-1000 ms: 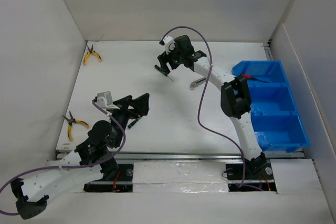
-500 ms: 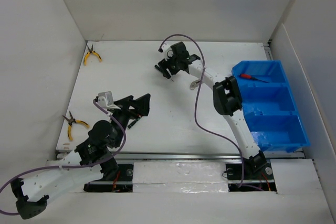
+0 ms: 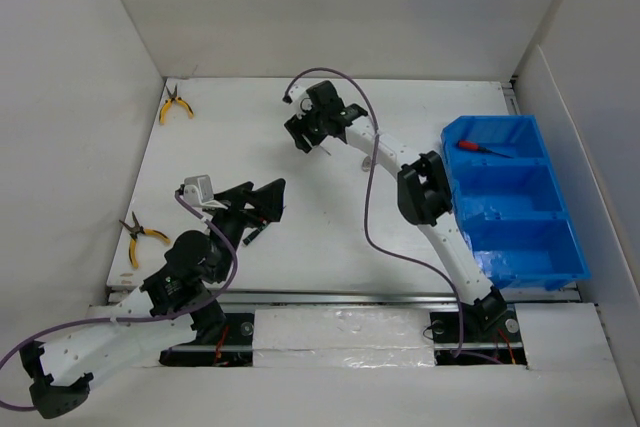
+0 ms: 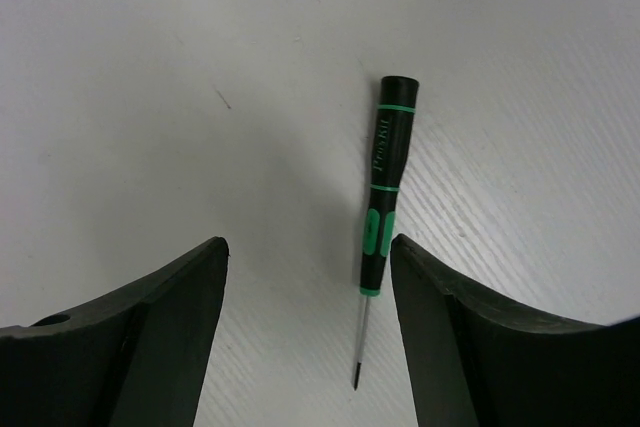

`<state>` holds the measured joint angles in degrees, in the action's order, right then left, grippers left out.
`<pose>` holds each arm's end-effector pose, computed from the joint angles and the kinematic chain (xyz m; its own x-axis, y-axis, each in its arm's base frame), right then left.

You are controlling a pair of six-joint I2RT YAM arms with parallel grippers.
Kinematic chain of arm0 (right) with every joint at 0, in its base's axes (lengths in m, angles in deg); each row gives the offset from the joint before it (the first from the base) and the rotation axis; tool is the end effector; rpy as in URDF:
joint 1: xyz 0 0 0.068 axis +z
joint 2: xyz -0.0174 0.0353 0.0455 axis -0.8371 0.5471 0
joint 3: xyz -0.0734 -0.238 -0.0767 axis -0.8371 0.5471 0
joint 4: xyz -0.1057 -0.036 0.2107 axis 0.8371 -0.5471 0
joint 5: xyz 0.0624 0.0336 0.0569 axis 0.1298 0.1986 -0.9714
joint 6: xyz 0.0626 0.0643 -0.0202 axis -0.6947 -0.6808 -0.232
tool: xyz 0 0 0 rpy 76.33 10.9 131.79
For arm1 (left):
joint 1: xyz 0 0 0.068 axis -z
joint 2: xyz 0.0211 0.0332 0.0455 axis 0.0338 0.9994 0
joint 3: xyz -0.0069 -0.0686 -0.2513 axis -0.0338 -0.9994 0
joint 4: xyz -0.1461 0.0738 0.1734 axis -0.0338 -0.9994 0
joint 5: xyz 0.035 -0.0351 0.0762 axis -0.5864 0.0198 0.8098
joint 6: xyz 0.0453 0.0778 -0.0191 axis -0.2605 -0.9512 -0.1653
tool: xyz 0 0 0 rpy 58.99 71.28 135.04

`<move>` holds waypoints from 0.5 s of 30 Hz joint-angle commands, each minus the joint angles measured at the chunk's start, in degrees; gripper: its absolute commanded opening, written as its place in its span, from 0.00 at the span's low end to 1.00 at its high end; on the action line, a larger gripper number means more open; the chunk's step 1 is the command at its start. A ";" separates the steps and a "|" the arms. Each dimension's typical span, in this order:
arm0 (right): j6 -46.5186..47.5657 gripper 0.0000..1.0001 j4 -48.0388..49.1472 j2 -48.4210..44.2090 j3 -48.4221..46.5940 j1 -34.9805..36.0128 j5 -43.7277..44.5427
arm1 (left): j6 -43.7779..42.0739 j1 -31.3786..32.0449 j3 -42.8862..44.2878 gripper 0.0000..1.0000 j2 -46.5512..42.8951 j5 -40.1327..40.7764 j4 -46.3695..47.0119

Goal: Sort the tools into containers

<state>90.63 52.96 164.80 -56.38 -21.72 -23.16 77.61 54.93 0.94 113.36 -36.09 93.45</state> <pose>0.4606 0.3434 0.1640 -0.3528 -0.5538 -0.7542 -0.7982 0.5988 -0.0663 0.1195 -0.0910 0.3292 -0.0122 -0.6310 -0.7757 0.3800 0.7146 -0.5873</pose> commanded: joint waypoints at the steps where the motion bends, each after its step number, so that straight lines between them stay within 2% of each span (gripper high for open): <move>1: 1.14 0.71 -2.22 2.48 -3.89 1.19 2.65 | 0.55 -0.17 0.35 0.99 -0.85 -0.54 2.15; 15: -0.18 0.73 -1.61 2.92 -5.13 0.66 4.32 | 0.64 -0.17 0.27 0.99 -0.94 -0.45 2.15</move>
<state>90.48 50.31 167.29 -59.15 -20.89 -20.05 77.94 54.93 0.94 113.09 -36.09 93.34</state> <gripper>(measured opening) 0.730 0.989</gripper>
